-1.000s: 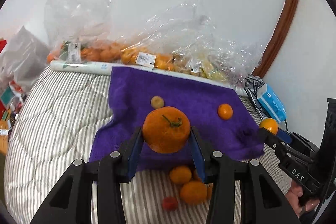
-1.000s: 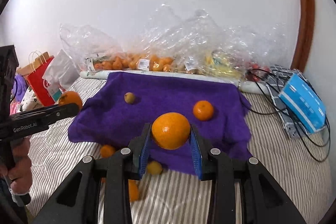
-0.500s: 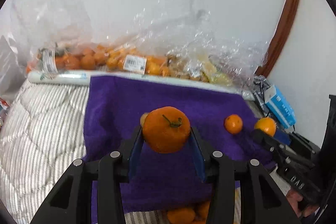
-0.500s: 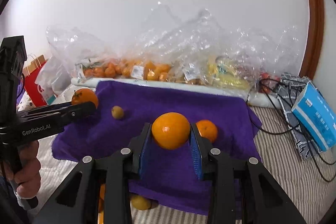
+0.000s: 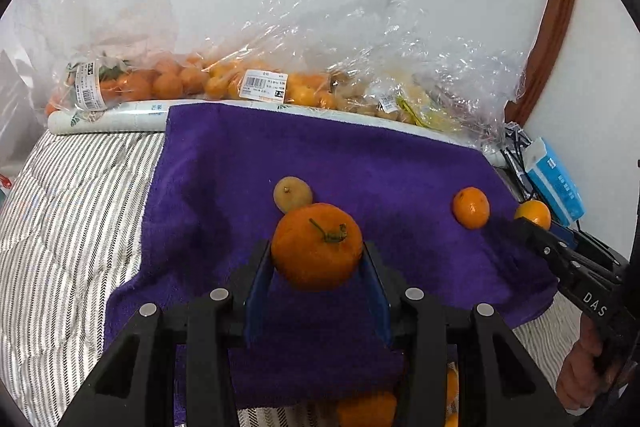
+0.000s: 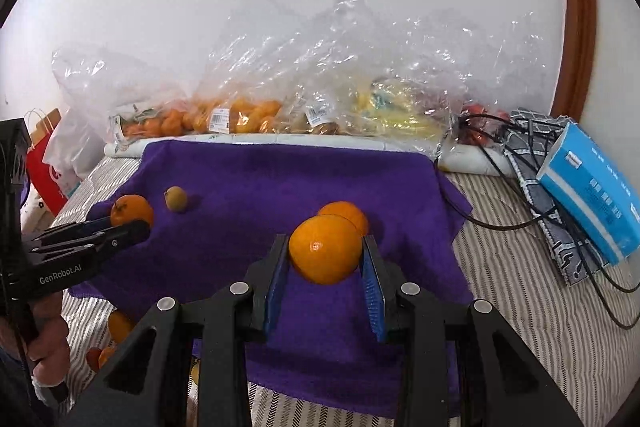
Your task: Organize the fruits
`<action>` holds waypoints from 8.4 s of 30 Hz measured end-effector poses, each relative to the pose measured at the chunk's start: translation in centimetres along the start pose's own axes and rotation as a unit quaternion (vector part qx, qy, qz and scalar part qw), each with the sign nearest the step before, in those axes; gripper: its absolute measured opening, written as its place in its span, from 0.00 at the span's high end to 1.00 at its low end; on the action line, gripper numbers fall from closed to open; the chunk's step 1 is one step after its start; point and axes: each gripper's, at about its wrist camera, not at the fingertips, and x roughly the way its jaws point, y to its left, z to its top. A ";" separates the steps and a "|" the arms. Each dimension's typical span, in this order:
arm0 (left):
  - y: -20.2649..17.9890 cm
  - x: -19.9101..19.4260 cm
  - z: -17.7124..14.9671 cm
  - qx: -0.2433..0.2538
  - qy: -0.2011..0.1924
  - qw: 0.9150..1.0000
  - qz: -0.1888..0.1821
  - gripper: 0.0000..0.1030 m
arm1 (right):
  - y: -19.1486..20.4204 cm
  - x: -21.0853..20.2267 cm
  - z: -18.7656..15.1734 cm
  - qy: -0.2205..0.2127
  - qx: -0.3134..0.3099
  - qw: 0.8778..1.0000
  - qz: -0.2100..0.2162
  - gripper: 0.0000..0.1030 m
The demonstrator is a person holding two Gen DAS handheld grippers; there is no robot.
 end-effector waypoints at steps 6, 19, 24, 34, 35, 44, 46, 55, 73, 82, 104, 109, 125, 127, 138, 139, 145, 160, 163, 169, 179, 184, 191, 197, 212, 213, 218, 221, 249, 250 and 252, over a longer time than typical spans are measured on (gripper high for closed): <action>-0.3 0.8 -0.3 0.009 0.013 1.000 0.007 0.60 | 0.8 1.6 -0.7 0.024 -0.013 1.000 -0.001 0.66; -0.2 1.6 -0.3 0.004 0.033 0.999 0.007 0.60 | 0.7 3.2 -1.4 0.048 -0.008 0.999 -0.007 0.66; -0.2 1.8 -0.2 0.007 0.037 0.999 0.007 0.59 | 1.1 3.6 -1.7 0.056 -0.016 0.998 -0.009 0.66; -0.2 1.9 -0.2 0.010 0.038 0.999 0.007 0.59 | 1.4 3.9 -1.8 0.063 -0.024 0.998 -0.011 0.65; -0.3 1.9 -0.2 0.010 0.038 0.999 0.007 0.59 | 1.5 3.9 -1.8 0.062 -0.026 0.998 -0.013 0.65; 0.0 1.1 0.1 0.000 0.016 1.000 -0.006 0.58 | 1.1 2.9 -1.4 0.045 -0.020 0.999 -0.009 0.48; 0.0 0.5 0.2 0.001 0.000 1.000 -0.012 0.55 | 0.9 2.8 -1.3 0.045 -0.015 0.999 -0.009 0.47; -0.1 -0.6 0.4 0.000 -0.023 0.999 -0.024 0.50 | 0.8 2.6 -1.2 0.042 -0.008 0.999 -0.007 0.46; 0.3 -1.9 0.4 -0.016 -0.056 0.998 -0.020 0.47 | 1.4 -0.1 -0.5 -0.009 -0.011 1.000 -0.005 0.44; 0.5 -2.5 0.4 -0.025 -0.070 0.997 -0.019 0.47 | 2.8 -0.9 -0.8 -0.032 -0.035 0.999 -0.009 0.44; 0.2 -4.5 1.3 -0.017 -0.081 0.996 -0.024 0.47 | 4.8 -4.1 -2.0 0.009 -0.013 0.998 0.058 0.47; 0.4 -5.9 1.7 -0.018 -0.098 0.995 -0.016 0.47 | 5.8 -5.5 -4.8 0.035 -0.006 0.996 0.079 0.47; 2.1 -10.0 -4.0 0.020 -0.013 1.000 0.021 0.47 | 9.9 -4.3 -9.9 0.099 -0.040 0.991 0.077 0.68; 2.2 -10.2 -5.4 0.015 0.001 1.000 0.015 0.47 | 9.1 -5.3 -10.0 0.088 -0.029 0.993 0.079 0.68; -0.2 -7.7 -10.5 0.029 0.058 0.998 0.006 0.47 | 1.7 -8.8 -11.5 0.056 0.017 0.998 0.035 0.68; -0.2 -7.5 -10.6 0.026 0.059 0.998 0.008 0.47 | 1.7 -8.8 -11.5 0.056 0.017 0.998 0.035 0.68; -0.8 -7.2 -10.7 0.010 0.041 0.999 0.017 0.48 | 1.7 -8.7 -12.3 0.054 0.008 0.997 0.057 0.68; -1.1 -6.9 -10.5 -0.006 0.032 0.999 0.003 0.77 | 1.8 -8.9 -12.3 0.044 0.002 0.997 0.071 0.68; -1.0 -7.4 -10.5 -0.012 0.021 1.000 -0.001 0.78 | 1.8 -8.9 -12.3 0.045 0.005 0.997 0.070 0.68; -0.7 -7.9 -10.5 -0.020 0.015 1.000 -0.005 0.78 | 1.8 -8.9 -12.3 0.043 0.005 0.997 0.070 0.68; -1.2 -6.4 -10.0 -0.007 0.040 0.999 0.009 0.77 | 1.8 -8.7 -12.3 0.048 0.001 0.997 0.065 0.68; -1.4 -6.4 -10.1 -0.002 0.040 0.999 0.004 0.78 | 1.9 -8.7 -12.3 0.049 0.001 0.997 0.065 0.68; -0.7 -7.9 -9.7 -0.028 0.026 0.999 -0.003 0.78 | 1.7 -8.9 -12.2 0.046 0.005 0.996 0.070 0.68; -0.6 -10.0 -7.4 -0.037 -0.012 0.999 -0.001 0.78 | 2.3 -9.5 -11.0 0.045 -0.012 0.997 0.063 0.68; 0.0 -8.2 1.4 -0.031 -0.077 0.996 0.023 0.78 | 1.5 -8.3 -0.5 -0.045 -0.014 0.998 0.039 0.68; 0.2 -7.7 1.8 -0.035 -0.076 0.996 0.025 0.78 | 1.4 -8.0 0.0 -0.046 -0.012 0.998 0.039 0.68; 1.2 -5.2 2.5 -0.053 -0.075 0.995 0.032 0.78 | 0.0 -5.1 2.5 -0.051 0.012 0.998 0.038 0.68; 2.1 -3.8 2.0 -0.057 -0.065 0.995 0.039 0.78 | -0.3 -4.0 2.4 -0.048 0.015 0.998 0.032 0.68; 2.4 -0.4 0.3 -0.041 -0.044 0.997 0.051 0.78 | -2.3 1.3 -0.7 0.009 0.015 1.000 -0.012 0.68; 2.3 -0.4 0.2 -0.041 -0.043 0.997 0.050 0.78 | -2.3 1.3 -0.7 0.009 0.015 1.000 -0.012 0.68; 2.2 -0.4 0.2 -0.038 -0.043 0.997 0.051 0.78 | -2.2 1.4 -0.7 0.009 0.014 1.000 -0.012 0.68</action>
